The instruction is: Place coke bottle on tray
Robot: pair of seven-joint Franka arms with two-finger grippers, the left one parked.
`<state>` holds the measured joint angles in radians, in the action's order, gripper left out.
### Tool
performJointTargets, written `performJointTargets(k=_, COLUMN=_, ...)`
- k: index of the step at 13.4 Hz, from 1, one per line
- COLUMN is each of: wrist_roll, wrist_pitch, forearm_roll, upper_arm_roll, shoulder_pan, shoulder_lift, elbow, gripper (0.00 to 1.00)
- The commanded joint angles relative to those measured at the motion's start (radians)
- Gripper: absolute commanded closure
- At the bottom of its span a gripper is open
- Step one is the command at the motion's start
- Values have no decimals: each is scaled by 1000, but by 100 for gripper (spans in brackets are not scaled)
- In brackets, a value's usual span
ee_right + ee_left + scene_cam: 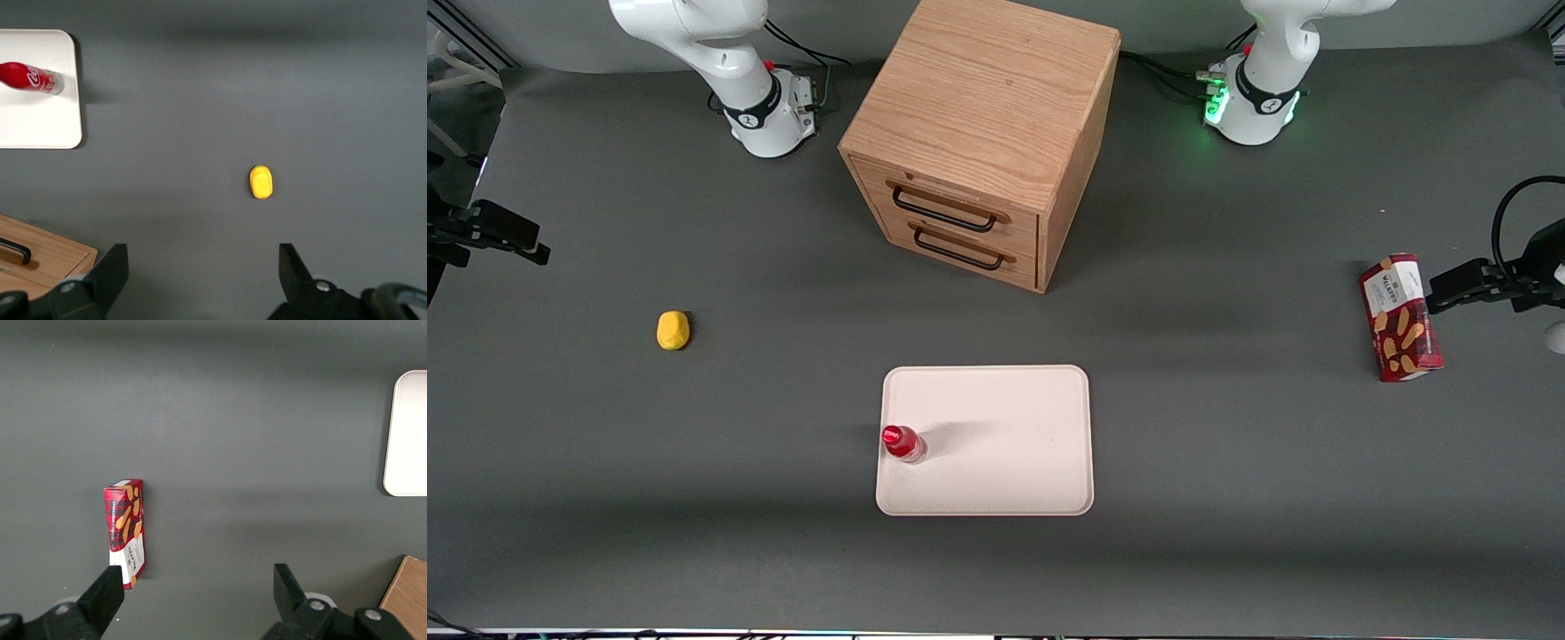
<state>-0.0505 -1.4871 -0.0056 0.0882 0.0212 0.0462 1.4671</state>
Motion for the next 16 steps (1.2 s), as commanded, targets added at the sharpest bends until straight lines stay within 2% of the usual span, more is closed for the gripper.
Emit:
performJointTargets(k=1, wrist_roll=-22, wrist_pitch=-79, forearm_roll=18, upper_arm_roll=5, shoulder_pan=5, shoulder_lift=-25, elbow=81, gripper=0)
performJointTargets(k=5, wrist_roll=-34, wrist_pitch=-114, forearm_roll=16, upper_arm_roll=-62, shoulder_pan=-49, shoulder_lift=39, elbow=20, gripper=0)
performJointTargets(k=8, wrist_roll=-31, wrist_pitch=-128, forearm_roll=16, upper_arm_roll=-62, shoulder_pan=-35, shoulder_lift=64, elbow=-14, gripper=0)
performJointTargets(k=16, wrist_roll=-29, wrist_pitch=-125, forearm_roll=13, upper_arm_roll=-38, shoulder_pan=-12, shoulder_lift=-20, elbow=49, gripper=0)
